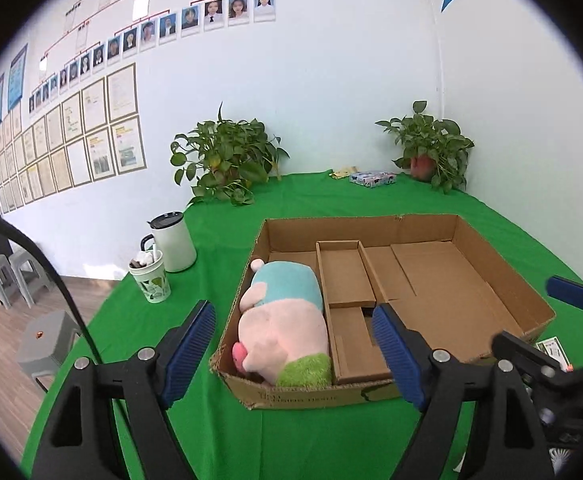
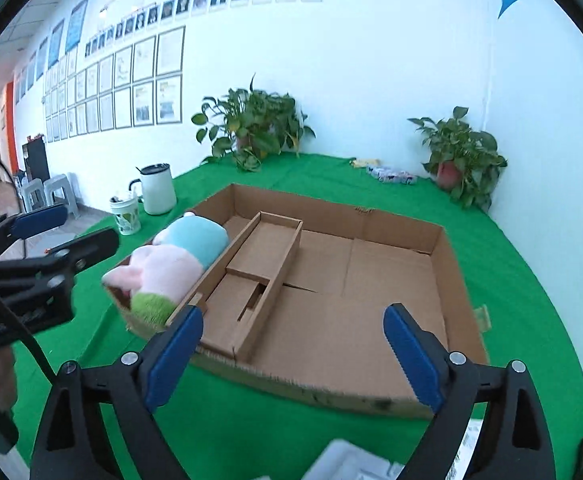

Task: Organize objects
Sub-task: 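Open the left gripper and withdraw both grippers from the box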

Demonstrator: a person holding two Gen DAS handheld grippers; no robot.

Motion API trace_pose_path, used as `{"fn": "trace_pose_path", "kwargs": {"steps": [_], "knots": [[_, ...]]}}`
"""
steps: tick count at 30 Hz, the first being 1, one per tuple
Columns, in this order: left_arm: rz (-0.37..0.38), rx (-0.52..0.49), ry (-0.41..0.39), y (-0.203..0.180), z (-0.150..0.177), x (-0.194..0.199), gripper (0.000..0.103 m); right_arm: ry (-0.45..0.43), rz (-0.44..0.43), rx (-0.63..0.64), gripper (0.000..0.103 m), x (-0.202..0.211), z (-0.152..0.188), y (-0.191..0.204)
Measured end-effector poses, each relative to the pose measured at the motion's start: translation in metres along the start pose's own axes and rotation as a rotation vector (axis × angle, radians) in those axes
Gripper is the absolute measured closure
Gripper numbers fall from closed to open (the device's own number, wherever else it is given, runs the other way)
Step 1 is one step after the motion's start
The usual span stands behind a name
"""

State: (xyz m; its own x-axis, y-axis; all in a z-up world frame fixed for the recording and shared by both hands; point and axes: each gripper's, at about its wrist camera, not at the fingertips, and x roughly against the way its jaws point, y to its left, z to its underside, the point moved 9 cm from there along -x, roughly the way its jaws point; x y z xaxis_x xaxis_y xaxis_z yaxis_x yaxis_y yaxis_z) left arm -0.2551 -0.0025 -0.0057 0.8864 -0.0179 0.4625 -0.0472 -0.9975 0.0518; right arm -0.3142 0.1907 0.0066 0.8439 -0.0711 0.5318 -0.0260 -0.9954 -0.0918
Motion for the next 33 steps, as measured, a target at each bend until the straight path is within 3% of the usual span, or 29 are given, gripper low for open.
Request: {"fn": "trace_pose_path", "kwargs": {"steps": [6,13,33], "knots": [[-0.006,0.004,0.02,-0.011,0.016,0.017,0.022,-0.029,-0.007,-0.016,0.007,0.059,0.04,-0.009],[-0.075,-0.045,0.042,-0.017,0.031,0.023,0.022,-0.005,-0.04,-0.053,0.007,0.093,0.08,-0.015],[-0.052,-0.072,0.068,-0.039,0.051,0.024,0.022,0.098,-0.096,-0.148,0.007,0.093,0.131,-0.031]]}}
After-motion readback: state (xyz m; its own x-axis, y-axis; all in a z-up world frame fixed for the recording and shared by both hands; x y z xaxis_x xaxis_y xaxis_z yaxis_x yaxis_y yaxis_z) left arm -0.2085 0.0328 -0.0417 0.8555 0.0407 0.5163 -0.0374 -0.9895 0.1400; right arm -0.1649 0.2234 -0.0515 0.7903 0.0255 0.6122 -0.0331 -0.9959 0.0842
